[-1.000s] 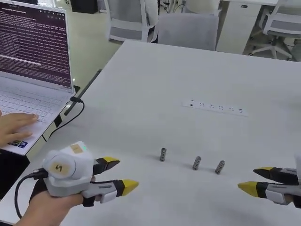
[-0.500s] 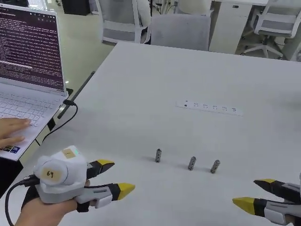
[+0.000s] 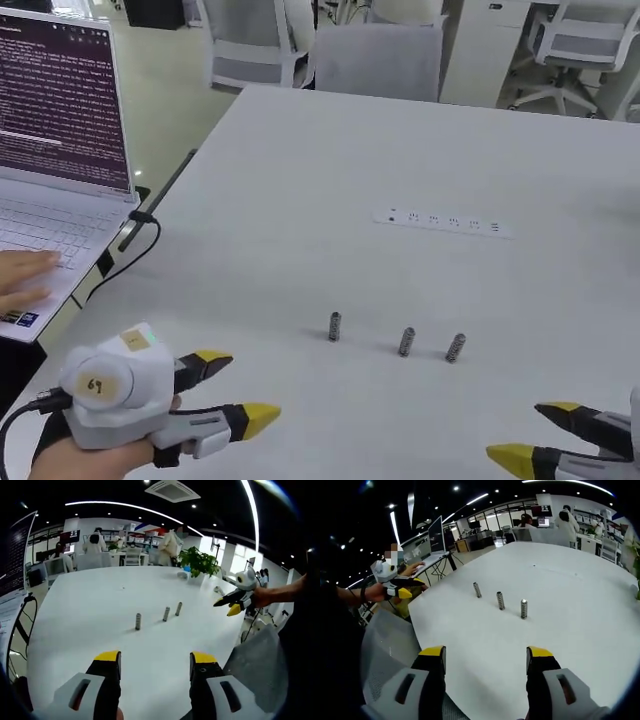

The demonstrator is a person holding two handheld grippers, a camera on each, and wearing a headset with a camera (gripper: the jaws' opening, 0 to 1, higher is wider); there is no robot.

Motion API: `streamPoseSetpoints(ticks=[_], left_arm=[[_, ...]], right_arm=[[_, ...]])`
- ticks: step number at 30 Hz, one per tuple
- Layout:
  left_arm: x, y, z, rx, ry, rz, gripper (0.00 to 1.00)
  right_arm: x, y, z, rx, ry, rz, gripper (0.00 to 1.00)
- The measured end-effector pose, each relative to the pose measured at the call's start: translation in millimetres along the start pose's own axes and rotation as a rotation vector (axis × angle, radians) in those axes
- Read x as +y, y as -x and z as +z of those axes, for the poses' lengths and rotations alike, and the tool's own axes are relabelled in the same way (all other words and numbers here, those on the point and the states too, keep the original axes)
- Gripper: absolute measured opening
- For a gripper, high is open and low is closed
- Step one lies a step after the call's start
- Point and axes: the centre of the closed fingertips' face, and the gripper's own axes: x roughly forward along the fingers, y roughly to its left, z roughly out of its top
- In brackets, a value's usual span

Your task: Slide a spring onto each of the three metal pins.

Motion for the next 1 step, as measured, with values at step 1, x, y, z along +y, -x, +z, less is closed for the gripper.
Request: streamPoseSetpoints(ticks=[1], left_arm=[[0.0, 0.1, -0.4, 0.001, 0.002, 0.000, 0.50]], right_arm=[[0.5, -0.2, -0.6, 0.002, 0.001, 0.001, 0.64]])
